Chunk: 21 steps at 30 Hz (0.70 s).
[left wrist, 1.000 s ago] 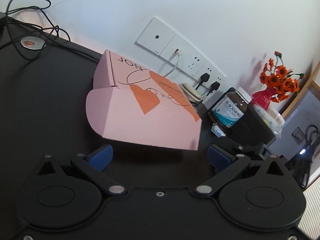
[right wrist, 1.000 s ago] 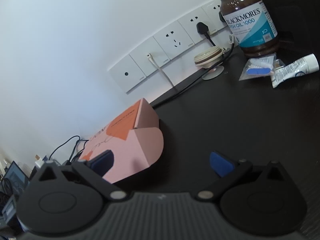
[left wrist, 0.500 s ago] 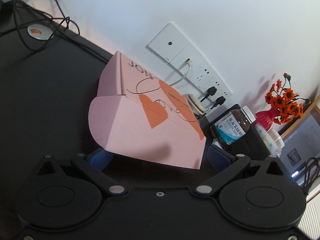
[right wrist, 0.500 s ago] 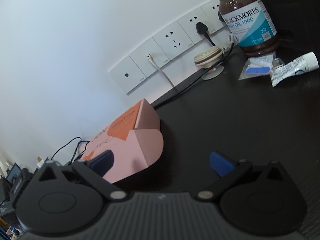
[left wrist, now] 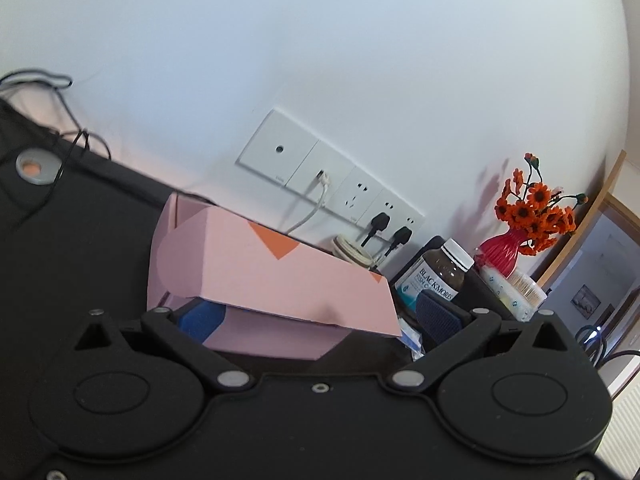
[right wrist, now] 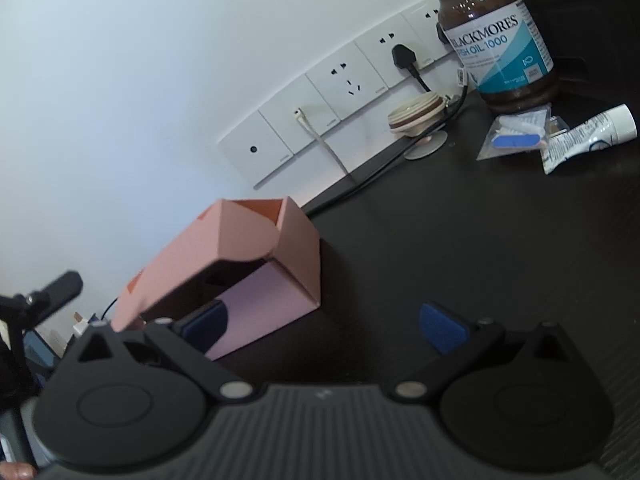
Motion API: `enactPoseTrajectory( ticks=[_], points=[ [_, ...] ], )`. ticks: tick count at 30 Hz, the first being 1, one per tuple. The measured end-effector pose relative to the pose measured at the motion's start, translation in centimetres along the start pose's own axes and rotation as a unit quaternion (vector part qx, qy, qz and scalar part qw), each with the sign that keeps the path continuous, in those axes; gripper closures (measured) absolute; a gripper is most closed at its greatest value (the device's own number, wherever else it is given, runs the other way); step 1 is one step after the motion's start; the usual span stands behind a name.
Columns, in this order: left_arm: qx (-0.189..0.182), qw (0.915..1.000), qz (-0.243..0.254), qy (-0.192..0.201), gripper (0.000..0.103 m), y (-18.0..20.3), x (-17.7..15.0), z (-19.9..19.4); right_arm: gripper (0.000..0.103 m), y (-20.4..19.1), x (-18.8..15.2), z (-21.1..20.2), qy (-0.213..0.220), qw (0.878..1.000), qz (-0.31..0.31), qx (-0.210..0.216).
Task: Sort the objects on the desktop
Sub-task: 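Grasp the pink box edge with the left gripper and lift it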
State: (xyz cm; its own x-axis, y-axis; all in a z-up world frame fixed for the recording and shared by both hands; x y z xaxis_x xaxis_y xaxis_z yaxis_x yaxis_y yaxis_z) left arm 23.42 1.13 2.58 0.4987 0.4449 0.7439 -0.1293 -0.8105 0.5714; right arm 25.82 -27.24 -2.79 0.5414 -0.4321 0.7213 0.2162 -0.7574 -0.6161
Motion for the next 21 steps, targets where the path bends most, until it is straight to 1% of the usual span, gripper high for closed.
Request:
enactPoseTrajectory(
  ticks=[2, 4, 5, 7, 10, 14, 16, 18, 21],
  points=[
    [0.0, 1.0, 0.006, 0.003, 0.0, 0.3, 0.3, 0.1, 0.001, -0.1, 0.0, -0.1, -0.002, 1.0, -0.005, -0.009],
    [0.0, 1.0, 0.008, 0.004, 0.0, 0.4, 0.6, 0.3, 0.0, -0.6, -0.1, -0.2, 0.0, 0.999, -0.017, -0.038],
    [-0.001, 0.9999, 0.009, 0.006, 0.0, 0.4, 0.8, 0.4, 0.001, -0.9, -0.1, -0.2, -0.002, 0.999, -0.028, -0.045],
    [0.002, 0.9998, 0.013, 0.014, 0.0, 0.5, 1.1, 0.5, 0.001, -1.4, 0.1, 0.0, -0.012, 0.998, -0.045, -0.045],
    [0.018, 0.9992, 0.023, 0.027, 0.0, 0.6, 1.4, 0.5, 0.001, -1.9, 0.7, 0.3, -0.028, 0.997, -0.058, -0.048],
    [0.041, 0.9973, 0.044, 0.042, 0.0, 0.7, 1.9, 0.4, 0.001, -2.4, 2.2, -0.3, -0.044, 0.995, -0.067, -0.056],
    [0.05, 0.9958, 0.058, 0.051, 0.0, 0.7, 2.1, 0.3, 0.001, -2.7, 2.8, -0.2, -0.051, 0.993, -0.08, -0.068],
    [0.051, 0.995, 0.068, 0.052, 0.0, 0.9, 2.2, 0.3, 0.001, -3.2, 2.8, 0.4, -0.06, 0.99, -0.098, -0.08],
    [0.051, 0.9939, 0.081, 0.055, 0.0, 1.3, 2.1, 0.3, 0.001, -4.1, 2.1, 2.1, -0.073, 0.987, -0.12, -0.081]
  ],
)
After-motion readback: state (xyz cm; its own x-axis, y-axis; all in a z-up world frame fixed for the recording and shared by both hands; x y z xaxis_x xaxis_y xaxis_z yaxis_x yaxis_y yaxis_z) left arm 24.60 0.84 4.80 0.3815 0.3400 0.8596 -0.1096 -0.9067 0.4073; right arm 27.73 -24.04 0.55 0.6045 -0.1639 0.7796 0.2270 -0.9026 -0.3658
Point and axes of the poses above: each gripper's, at about its wrist camera, not at the fingertips, and z roughly the way its jaws point, y to its right, x to its top, the point moved 2 cm from there along z, roughly the way its jaws point, and after that the axes turned 6 degrees about x, right-handed, at the moved point
